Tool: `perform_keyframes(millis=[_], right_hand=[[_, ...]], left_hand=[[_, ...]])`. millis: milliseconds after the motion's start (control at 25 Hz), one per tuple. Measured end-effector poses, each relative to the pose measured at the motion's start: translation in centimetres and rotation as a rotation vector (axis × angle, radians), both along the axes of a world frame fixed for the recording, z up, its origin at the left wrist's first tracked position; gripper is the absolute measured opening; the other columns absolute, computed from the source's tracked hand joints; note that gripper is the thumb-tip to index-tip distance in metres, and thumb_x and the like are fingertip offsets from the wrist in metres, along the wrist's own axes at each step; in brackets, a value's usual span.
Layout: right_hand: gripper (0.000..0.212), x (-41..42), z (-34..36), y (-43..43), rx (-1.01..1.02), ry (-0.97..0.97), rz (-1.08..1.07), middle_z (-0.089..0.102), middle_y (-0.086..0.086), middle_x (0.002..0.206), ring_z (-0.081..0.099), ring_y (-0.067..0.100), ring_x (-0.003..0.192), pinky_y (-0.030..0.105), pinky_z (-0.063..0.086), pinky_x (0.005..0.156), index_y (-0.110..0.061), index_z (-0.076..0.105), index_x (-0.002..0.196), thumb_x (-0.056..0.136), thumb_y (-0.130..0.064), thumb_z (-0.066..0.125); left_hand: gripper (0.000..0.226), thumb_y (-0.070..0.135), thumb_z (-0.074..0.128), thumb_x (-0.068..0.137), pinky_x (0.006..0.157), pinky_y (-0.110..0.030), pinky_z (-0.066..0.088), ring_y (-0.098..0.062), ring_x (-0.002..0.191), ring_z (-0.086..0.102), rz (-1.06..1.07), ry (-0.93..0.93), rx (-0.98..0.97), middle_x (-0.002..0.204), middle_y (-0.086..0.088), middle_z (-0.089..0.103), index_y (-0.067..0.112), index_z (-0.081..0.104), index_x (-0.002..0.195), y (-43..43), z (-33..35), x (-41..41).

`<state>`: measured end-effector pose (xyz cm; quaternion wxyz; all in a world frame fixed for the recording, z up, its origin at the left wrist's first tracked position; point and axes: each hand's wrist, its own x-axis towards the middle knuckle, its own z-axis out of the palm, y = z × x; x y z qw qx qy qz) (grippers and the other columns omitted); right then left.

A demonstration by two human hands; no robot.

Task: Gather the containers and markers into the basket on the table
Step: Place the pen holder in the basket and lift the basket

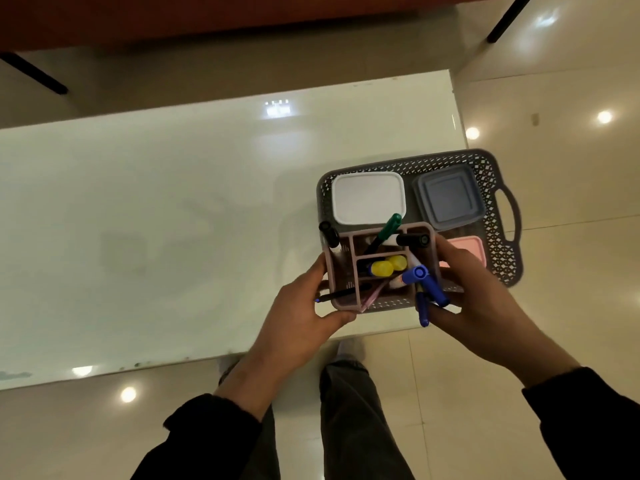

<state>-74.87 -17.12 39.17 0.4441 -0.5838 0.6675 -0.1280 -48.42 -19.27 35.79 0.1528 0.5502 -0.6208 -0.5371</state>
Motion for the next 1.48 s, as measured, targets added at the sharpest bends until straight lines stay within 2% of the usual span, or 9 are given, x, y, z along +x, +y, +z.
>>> perform_keyframes(millis=[120, 200, 400, 640, 800, 920, 1040, 1200, 1480], right_hand=[[0.092, -0.9, -2.9, 0.4, -0.012, 0.055, 0.023, 0.052, -0.005, 0.118, 0.056, 0.010, 0.103, 0.023, 0.051, 0.084, -0.037, 0.031, 0.150, 0.078, -0.011, 0.080], [0.088, -1.3, -4.3, 0.5, -0.032, 0.108, 0.051, 0.051, -0.010, 0.110, 0.055, 0.007, 0.095, 0.019, 0.048, 0.077, -0.038, 0.032, 0.148, 0.077, -0.017, 0.080], [0.077, -1.6, -6.5, 0.0, -0.038, 0.187, 0.080, 0.056, -0.009, 0.107, 0.050, 0.010, 0.093, 0.028, 0.045, 0.075, -0.037, 0.033, 0.141, 0.079, -0.027, 0.078], [0.071, -1.6, -7.4, 0.8, -0.038, 0.212, 0.025, 0.063, 0.004, 0.119, 0.050, 0.014, 0.098, 0.033, 0.047, 0.082, -0.025, 0.032, 0.148, 0.088, -0.022, 0.071], [0.082, -2.4, -6.9, 1.5, 0.002, 0.249, 0.064, 0.057, 0.002, 0.136, 0.054, 0.020, 0.120, 0.039, 0.051, 0.096, -0.024, 0.024, 0.154, 0.087, -0.021, 0.071], [0.076, -4.8, -5.7, 2.0, -0.204, 0.312, -0.038, 0.056, 0.006, 0.135, 0.053, 0.024, 0.121, 0.041, 0.053, 0.092, -0.020, 0.034, 0.148, 0.083, -0.028, 0.071], [0.084, -9.2, -5.9, 2.2, -0.350, 0.415, -0.180, 0.043, 0.010, 0.146, 0.041, 0.032, 0.132, 0.048, 0.043, 0.102, -0.017, 0.037, 0.147, 0.076, -0.037, 0.077], [0.118, -13.9, -7.6, 2.0, -0.075, 0.455, -0.150, 0.017, 0.013, 0.163, 0.019, 0.035, 0.149, 0.060, 0.031, 0.111, -0.028, 0.025, 0.151, 0.056, -0.053, 0.090], [0.131, -16.7, -10.1, 0.0, -0.019, 0.227, 0.060, 0.010, -0.025, 0.162, 0.022, 0.012, 0.149, 0.042, 0.030, 0.112, -0.047, 0.017, 0.150, 0.045, -0.048, 0.095]], left_hand=[[0.083, 0.041, 0.082, 0.075, 0.115, -0.035, 0.035, -0.008, 0.142, 0.033, -0.001, -0.210, -0.123, 0.152, 0.010, 0.043, 0.034, 0.042, 0.148, 1.0, -2.7, -1.3], [0.087, 0.049, 0.080, 0.076, 0.120, -0.043, 0.023, -0.017, 0.150, 0.012, 0.005, -0.341, -0.170, 0.164, 0.001, 0.023, 0.034, 0.038, 0.151, 1.1, -3.9, -1.9], [0.087, 0.058, 0.075, 0.077, 0.123, -0.053, 0.006, -0.016, 0.152, -0.016, -0.021, -0.466, -0.202, 0.167, 0.002, -0.006, 0.038, 0.035, 0.151, 0.7, -6.2, -2.5], [0.098, 0.068, 0.067, 0.078, 0.123, -0.050, -0.001, -0.010, 0.148, -0.026, -0.033, -0.478, -0.119, 0.166, 0.006, -0.016, 0.045, 0.011, 0.155, 1.4, -7.4, -3.0], [0.111, 0.060, 0.080, 0.071, 0.124, -0.048, 0.003, -0.008, 0.149, -0.022, 0.024, -0.428, -0.032, 0.166, 0.009, -0.013, 0.047, 0.009, 0.156, 1.9, -7.5, -3.3], [0.117, 0.052, 0.086, 0.066, 0.124, -0.049, 0.010, -0.011, 0.152, -0.011, 0.047, -0.401, 0.042, 0.167, 0.007, -0.003, 0.044, 0.012, 0.156, 1.9, -7.6, -3.3], [0.123, 0.041, 0.091, 0.064, 0.122, -0.050, 0.022, -0.013, 0.153, 0.004, 0.035, -0.357, 0.071, 0.166, 0.009, 0.012, 0.040, 0.012, 0.157, 1.9, -7.9, -3.5], [0.125, 0.031, 0.095, 0.059, 0.117, -0.049, 0.033, -0.013, 0.148, 0.024, 0.040, -0.261, 0.036, 0.160, 0.008, 0.029, 0.036, 0.018, 0.157, 1.4, -8.5, -3.7], [0.138, 0.030, 0.096, 0.057, 0.117, -0.046, 0.033, -0.010, 0.148, 0.023, 0.037, -0.224, 0.025, 0.163, 0.008, 0.022, 0.041, 0.003, 0.157, 1.0, -9.0, -3.7]])
